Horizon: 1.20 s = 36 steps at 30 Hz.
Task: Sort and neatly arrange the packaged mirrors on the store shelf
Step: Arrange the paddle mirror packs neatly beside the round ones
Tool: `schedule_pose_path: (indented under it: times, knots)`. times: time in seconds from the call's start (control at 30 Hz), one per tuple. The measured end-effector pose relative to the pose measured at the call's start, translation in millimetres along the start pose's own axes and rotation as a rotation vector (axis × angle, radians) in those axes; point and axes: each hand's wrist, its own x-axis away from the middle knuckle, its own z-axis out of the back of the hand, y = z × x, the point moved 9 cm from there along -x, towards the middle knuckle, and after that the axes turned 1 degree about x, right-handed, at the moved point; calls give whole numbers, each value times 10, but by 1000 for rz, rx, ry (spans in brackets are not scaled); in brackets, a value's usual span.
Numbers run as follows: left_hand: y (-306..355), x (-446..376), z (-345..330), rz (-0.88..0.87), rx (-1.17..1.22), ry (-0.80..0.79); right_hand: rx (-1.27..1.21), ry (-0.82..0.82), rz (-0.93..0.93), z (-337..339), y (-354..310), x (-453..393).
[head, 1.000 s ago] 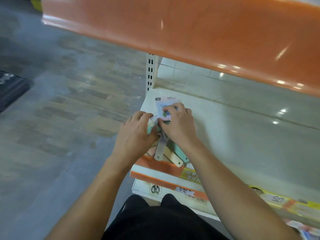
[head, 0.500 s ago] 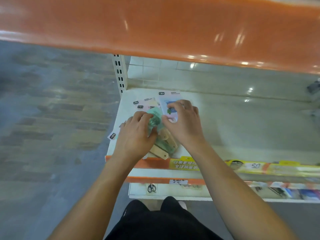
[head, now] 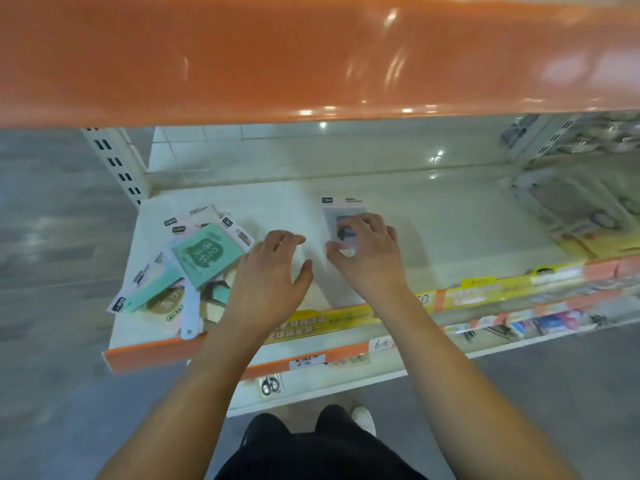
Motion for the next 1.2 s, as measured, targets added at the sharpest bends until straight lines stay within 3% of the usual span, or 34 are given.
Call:
schedule_pose_path:
  times: [0.37, 0.6, 0.87, 1.2]
  knots:
    - [678, -287, -591, 90, -63, -35, -8, -107, -36, 286, 952, -339]
    - [914, -379, -843, 185, -75, -24, -53, -179, -8, 255, 1214, -431]
    - [921, -342, -855, 241, -83, 10, -59, -280, 17, 236, 1135, -402]
    - [755, -325, -844, 200, -84, -25, 37, -267, -18, 93, 1037, -277]
